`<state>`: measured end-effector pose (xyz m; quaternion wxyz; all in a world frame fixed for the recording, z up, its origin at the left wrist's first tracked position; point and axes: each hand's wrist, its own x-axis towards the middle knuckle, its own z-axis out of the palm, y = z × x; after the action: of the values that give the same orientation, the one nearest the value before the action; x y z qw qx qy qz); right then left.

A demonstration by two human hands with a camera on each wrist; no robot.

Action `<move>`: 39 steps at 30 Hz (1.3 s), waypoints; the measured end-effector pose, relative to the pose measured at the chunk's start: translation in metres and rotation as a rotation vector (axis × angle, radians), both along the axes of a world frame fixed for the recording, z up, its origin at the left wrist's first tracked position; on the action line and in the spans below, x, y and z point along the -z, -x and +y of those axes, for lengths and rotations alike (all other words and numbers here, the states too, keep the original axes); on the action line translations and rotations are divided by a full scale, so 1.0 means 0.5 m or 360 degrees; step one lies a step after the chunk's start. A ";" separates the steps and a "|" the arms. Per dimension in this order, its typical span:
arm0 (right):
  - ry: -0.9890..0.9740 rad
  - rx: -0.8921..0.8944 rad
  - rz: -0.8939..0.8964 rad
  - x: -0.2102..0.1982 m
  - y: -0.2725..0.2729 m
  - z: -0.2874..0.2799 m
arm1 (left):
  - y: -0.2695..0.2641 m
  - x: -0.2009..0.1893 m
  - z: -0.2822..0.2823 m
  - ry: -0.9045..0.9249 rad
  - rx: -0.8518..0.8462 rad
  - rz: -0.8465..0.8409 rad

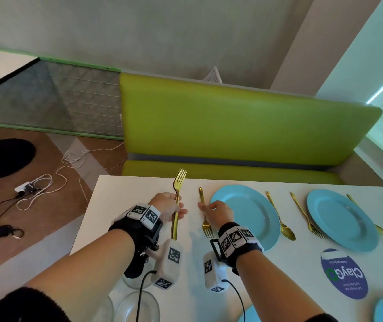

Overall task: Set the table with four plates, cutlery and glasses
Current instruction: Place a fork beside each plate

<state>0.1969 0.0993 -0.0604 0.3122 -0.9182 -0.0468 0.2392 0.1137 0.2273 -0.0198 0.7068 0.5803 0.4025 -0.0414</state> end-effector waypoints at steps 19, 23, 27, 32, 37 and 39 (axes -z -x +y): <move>-0.0543 0.0365 0.0200 -0.123 0.291 -0.244 | 0.198 -0.037 -0.278 0.0168 0.0475 -0.0213; -0.0552 0.0545 0.0215 -0.124 0.306 -0.339 | 0.214 -0.022 -0.355 0.0157 0.0524 -0.0190; -0.0471 0.0554 0.0163 -0.120 0.296 -0.434 | 0.215 -0.016 -0.402 0.0126 0.0518 -0.0165; -0.0172 0.0477 0.0095 -0.103 0.257 -0.566 | 0.188 -0.020 -0.446 0.0022 0.0392 -0.0152; 0.0443 0.0234 0.0089 -0.070 0.215 -0.701 | 0.155 -0.010 -0.512 -0.0011 0.0261 -0.0144; 0.0633 0.0184 0.0061 -0.045 0.203 -0.748 | 0.146 0.005 -0.540 -0.0017 0.0223 -0.0129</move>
<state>0.0952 -0.2749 -0.0380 0.1387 -0.9582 0.0602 0.2427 0.0409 -0.0428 -0.0221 0.7148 0.6119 0.3322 -0.0653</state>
